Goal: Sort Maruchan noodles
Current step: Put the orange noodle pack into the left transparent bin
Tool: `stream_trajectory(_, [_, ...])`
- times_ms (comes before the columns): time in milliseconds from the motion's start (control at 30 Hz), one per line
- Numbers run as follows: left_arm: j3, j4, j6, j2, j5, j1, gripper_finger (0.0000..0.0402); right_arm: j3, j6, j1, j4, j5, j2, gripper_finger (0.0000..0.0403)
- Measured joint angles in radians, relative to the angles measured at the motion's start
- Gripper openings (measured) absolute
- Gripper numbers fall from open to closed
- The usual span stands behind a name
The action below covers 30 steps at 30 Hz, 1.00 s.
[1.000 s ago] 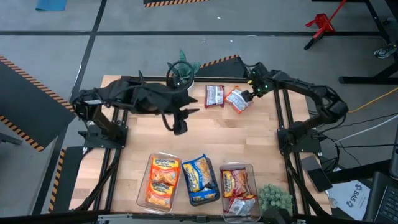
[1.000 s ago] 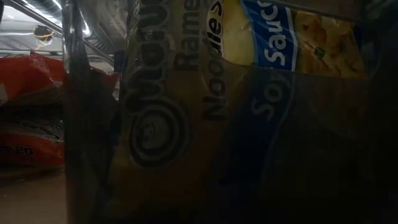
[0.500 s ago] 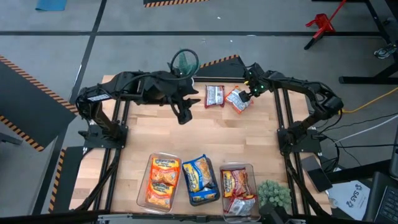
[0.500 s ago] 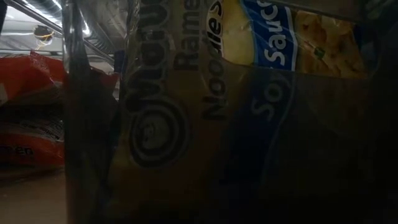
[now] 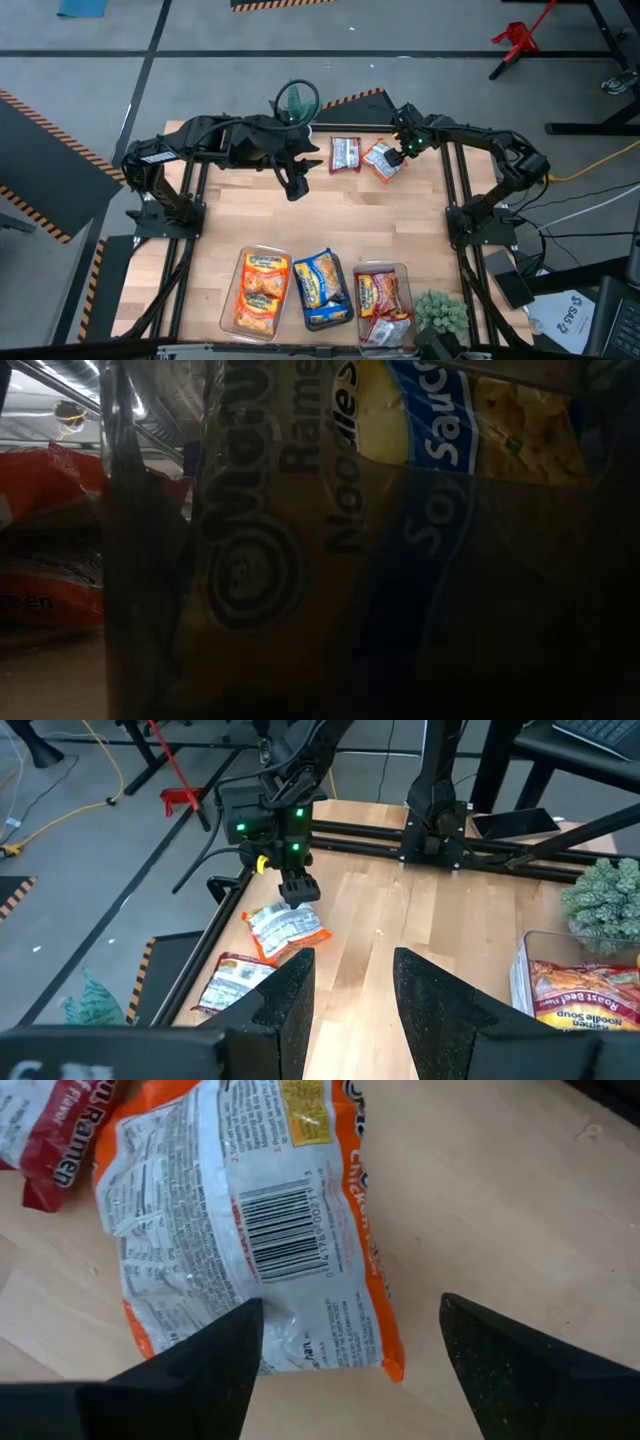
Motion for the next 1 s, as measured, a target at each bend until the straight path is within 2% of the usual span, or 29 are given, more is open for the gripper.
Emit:
stream_trajectory(133, [0.000, 0.000, 0.000, 0.000, 0.000, 0.000, 0.0131, 0.000, -0.002, 0.000, -0.010, -0.005, 0.002, 0.0253])
stream_trajectory(400, [0.000, 0.000, 0.001, 0.000, 0.000, 0.000, 0.0131, 0.001, -0.044, 0.033, -0.030, 0.016, 0.011, 0.0157])
stream_trajectory(633, [0.000, -0.002, 0.003, 0.000, -0.001, 0.000, 0.0131, 0.005, -0.046, 0.032, -0.049, 0.023, 0.012, 0.0016])
stream_trajectory(767, [0.000, -0.003, 0.003, 0.000, -0.001, 0.000, 0.0131, 0.033, -0.047, 0.031, -0.077, 0.028, 0.015, 0.0013])
stream_trajectory(1000, [0.000, -0.003, 0.003, 0.000, -0.006, 0.000, 0.0131, 0.160, -0.057, 0.031, -0.203, -0.013, 0.015, 0.0001])
